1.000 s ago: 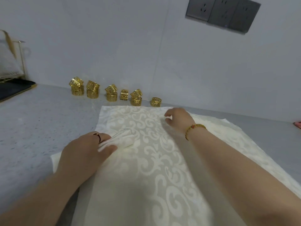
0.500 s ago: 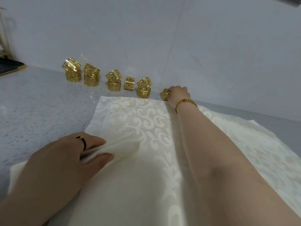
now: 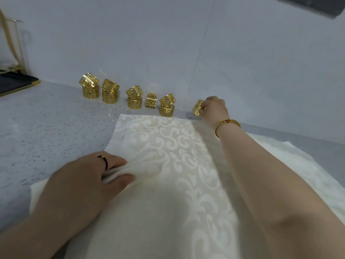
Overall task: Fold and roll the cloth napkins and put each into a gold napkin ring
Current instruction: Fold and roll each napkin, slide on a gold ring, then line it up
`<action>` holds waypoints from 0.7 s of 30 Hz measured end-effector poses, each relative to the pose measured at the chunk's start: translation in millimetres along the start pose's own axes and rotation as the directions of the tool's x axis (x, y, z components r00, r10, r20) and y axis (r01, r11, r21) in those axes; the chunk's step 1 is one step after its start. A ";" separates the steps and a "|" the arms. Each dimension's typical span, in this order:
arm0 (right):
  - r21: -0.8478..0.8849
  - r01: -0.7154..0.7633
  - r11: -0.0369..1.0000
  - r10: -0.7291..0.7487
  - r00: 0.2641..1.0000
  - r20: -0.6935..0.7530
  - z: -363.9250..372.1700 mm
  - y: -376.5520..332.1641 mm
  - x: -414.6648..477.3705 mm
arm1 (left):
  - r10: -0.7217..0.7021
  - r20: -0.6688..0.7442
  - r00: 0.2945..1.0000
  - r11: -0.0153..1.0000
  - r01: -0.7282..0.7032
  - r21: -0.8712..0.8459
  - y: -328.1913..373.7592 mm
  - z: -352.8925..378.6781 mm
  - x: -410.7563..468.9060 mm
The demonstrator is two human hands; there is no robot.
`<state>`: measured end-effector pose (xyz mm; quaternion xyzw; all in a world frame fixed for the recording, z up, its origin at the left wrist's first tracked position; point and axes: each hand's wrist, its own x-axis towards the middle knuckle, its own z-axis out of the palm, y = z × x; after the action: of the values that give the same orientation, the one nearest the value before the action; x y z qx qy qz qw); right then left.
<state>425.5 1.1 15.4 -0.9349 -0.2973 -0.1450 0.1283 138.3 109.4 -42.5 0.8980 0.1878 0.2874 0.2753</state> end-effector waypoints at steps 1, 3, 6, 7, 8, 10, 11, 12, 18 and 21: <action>0.052 0.022 0.998 -0.022 1.000 0.015 -5.9 -0.1 -10.6 | -0.007 0.031 0.999 1.000 0.008 -0.020 -1.6 3.2 -2.1; 0.162 0.059 0.985 -0.066 0.997 0.036 -21.7 -1.9 -39.0 | -0.036 0.001 0.999 0.999 0.036 -0.001 3.5 -1.3 -5.2; 0.282 0.094 0.955 -0.119 0.990 0.074 -49.7 -9.2 -95.0 | -0.040 0.015 0.999 0.997 0.039 0.068 9.9 -4.4 -6.1; 0.307 0.106 0.946 -0.139 0.986 0.089 -57.0 -11.5 -114.7 | -0.026 0.045 0.999 0.996 0.022 0.089 11.1 -3.7 -5.7; 0.314 0.119 0.942 -0.163 0.980 0.115 -66.1 -14.8 -135.1 | -0.002 0.067 0.998 0.995 -0.004 0.100 18.2 -6.5 -8.3; 0.306 0.174 0.936 -0.234 0.956 0.175 -76.6 -20.5 -169.2 | 0.064 0.061 0.996 0.988 -0.072 0.140 25.6 -10.7 -12.7; 0.263 0.205 0.943 -0.264 0.941 0.210 -81.3 -23.0 -183.3 | 0.089 0.028 0.996 0.986 -0.092 0.139 27.9 -12.9 -14.5; 0.197 0.243 0.950 -0.287 0.928 0.237 -86.6 -24.5 -197.7 | 0.115 -0.005 0.993 0.986 -0.113 0.120 31.4 -16.5 -18.1; 0.002 0.299 0.954 -0.285 0.909 0.305 -95.0 -27.5 -242.5 | 0.167 -0.059 0.984 0.977 -0.157 0.143 38.0 -25.7 -32.1; 0.061 0.183 0.981 -0.193 0.933 0.303 -96.4 -26.6 -250.0 | 0.155 -0.011 0.988 0.969 -0.150 0.195 43.3 -27.1 -38.0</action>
<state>195.6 -139.0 21.8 -0.9112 -0.4039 -0.0047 0.0809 100.2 67.3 -13.6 0.9284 0.1490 0.2997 0.1615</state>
